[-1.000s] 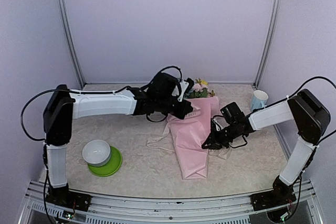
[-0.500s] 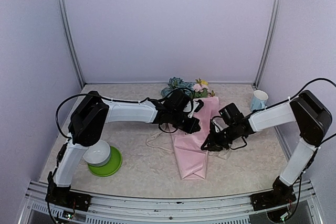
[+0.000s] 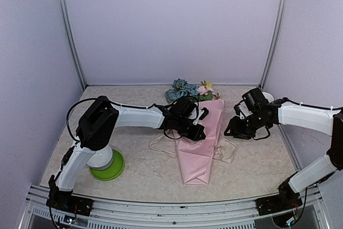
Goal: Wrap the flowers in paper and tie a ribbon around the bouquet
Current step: Pick up the right side of the ribbon from the center of the board, then cross the ribbon over the folded bouquet.
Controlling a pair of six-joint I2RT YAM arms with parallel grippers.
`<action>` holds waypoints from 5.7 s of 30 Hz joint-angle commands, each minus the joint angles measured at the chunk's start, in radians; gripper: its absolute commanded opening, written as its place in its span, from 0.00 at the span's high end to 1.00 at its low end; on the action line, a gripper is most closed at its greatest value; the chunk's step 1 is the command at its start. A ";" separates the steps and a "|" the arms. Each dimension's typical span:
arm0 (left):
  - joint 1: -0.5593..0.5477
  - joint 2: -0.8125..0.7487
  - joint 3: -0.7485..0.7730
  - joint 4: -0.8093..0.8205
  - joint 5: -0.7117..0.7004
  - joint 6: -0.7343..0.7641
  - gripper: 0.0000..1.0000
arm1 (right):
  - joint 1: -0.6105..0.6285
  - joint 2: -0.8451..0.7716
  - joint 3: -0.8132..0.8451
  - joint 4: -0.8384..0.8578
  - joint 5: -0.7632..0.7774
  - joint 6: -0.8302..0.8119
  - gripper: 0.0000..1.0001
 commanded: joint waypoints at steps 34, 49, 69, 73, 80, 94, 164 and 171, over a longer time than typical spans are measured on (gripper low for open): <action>0.018 0.010 -0.085 -0.021 -0.018 0.007 1.00 | -0.135 -0.502 0.096 0.289 -0.323 -0.226 1.00; 0.046 -0.027 -0.166 0.094 0.067 -0.066 1.00 | 0.034 0.133 -0.154 0.851 -0.320 0.170 1.00; 0.032 -0.448 -0.467 0.146 0.055 -0.061 1.00 | 0.005 0.494 0.007 0.639 -0.213 0.087 1.00; -0.050 -0.615 -0.498 -0.011 0.031 0.116 1.00 | 0.004 0.497 0.032 0.594 -0.211 0.054 1.00; -0.304 -0.719 -0.327 -0.189 0.093 0.493 1.00 | 0.001 0.501 0.067 0.544 -0.214 0.005 1.00; -0.137 -0.326 0.068 -0.177 -0.106 0.373 1.00 | 0.000 0.501 0.075 0.531 -0.249 -0.006 1.00; 0.185 -0.379 -0.149 0.122 -0.168 0.245 0.03 | -0.001 0.482 0.112 0.446 -0.228 -0.036 0.96; 0.148 -0.536 -0.421 0.056 -0.168 0.187 0.24 | -0.001 0.469 0.114 0.432 -0.219 -0.035 1.00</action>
